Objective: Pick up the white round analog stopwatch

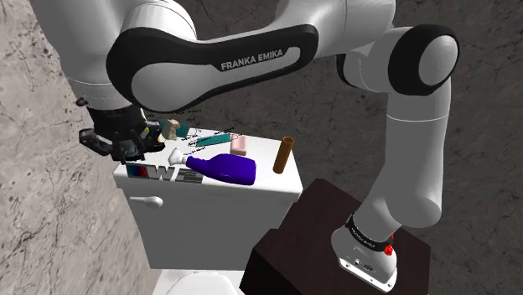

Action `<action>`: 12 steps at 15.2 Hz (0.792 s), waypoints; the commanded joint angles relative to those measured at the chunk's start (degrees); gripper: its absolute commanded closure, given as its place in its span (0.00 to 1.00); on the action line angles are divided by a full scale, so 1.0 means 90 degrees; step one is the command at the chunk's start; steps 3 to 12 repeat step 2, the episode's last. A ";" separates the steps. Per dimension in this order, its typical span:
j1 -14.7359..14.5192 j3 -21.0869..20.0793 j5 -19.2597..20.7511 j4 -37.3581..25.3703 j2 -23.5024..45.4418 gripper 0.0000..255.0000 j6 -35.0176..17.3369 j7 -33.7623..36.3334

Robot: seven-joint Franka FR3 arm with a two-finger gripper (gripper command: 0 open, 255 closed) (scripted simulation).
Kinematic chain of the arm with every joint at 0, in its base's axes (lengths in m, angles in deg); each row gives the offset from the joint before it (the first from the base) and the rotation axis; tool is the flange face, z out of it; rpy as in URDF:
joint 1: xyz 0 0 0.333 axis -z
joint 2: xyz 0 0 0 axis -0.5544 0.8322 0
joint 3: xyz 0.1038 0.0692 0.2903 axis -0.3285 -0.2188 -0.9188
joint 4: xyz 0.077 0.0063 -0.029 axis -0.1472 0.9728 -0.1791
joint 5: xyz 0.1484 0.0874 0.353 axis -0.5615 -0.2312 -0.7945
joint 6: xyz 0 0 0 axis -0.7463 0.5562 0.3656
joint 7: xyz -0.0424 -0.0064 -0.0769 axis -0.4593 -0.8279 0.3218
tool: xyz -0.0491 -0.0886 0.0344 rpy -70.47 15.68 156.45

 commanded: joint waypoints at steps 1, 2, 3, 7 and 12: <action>0.0004 -0.0011 -0.0025 -0.0054 -0.0029 1.00 0.0073 -0.0031; 0.0003 -0.0011 -0.0025 -0.0055 -0.0029 1.00 0.0074 -0.0031; 0.0003 -0.0011 -0.0025 -0.0055 -0.0029 1.00 0.0074 -0.0031; 0.0003 -0.0011 -0.0025 -0.0055 -0.0029 1.00 0.0074 -0.0031; 0.0003 -0.0011 -0.0025 -0.0055 -0.0029 1.00 0.0074 -0.0031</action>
